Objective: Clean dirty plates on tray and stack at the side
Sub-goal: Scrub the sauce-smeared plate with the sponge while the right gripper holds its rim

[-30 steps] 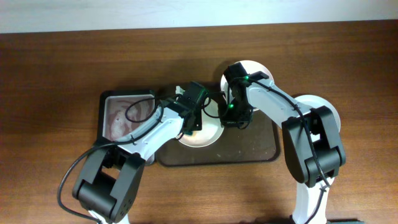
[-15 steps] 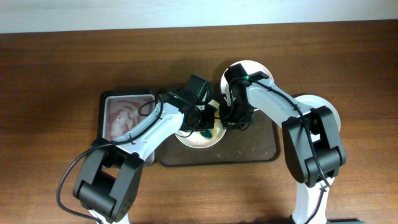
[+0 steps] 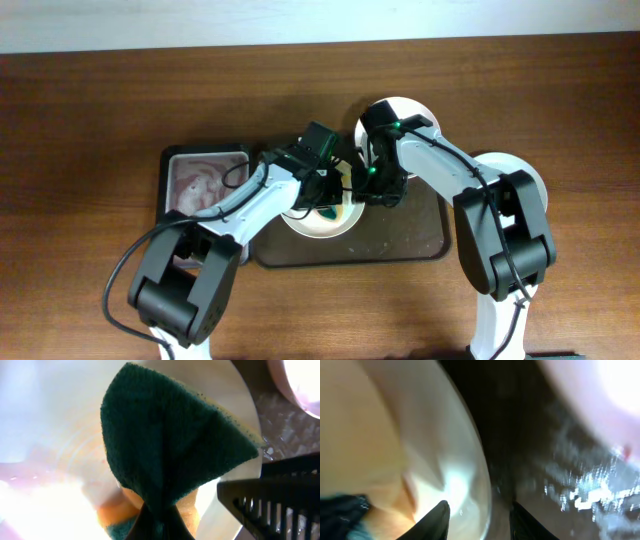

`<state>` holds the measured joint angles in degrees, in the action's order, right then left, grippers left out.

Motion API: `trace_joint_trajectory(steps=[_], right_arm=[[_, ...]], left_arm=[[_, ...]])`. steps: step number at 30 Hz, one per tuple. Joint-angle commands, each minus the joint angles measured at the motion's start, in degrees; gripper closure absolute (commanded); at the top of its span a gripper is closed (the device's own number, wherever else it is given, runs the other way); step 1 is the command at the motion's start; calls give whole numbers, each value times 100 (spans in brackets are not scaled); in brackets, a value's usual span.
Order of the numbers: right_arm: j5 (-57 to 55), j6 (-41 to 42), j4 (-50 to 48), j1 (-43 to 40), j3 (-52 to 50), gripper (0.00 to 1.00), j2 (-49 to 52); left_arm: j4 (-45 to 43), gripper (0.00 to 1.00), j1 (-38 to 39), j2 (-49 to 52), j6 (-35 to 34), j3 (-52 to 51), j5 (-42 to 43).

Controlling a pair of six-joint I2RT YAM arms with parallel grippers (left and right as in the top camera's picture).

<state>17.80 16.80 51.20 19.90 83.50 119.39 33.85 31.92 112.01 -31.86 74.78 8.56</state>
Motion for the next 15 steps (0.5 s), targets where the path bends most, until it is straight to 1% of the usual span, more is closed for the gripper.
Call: trace_joint_trajectory(steps=[1,2,4,8,13,15], right_arm=[[-44,328,-243,-131,31,61,-79],[-20,352,-267,-146,31,61,-79],[138,468,-264,-164,31,64,-79],[979,522,-363,-221,31,65,-74],[988,627,-389,-289,28,65,-74],[988,841,-396,-350,11,65,-68]], left_arm=[[-44,100,57,146,-120,111,-50],[-70,100,59,146,-122,111,-50],[-94,100,61,146,-214,111,-50],[-129,100,83,146,-232,111,-153],[-184,100,98,146,-402,111,-155],[-205,100,98,146,-470,111,-212]])
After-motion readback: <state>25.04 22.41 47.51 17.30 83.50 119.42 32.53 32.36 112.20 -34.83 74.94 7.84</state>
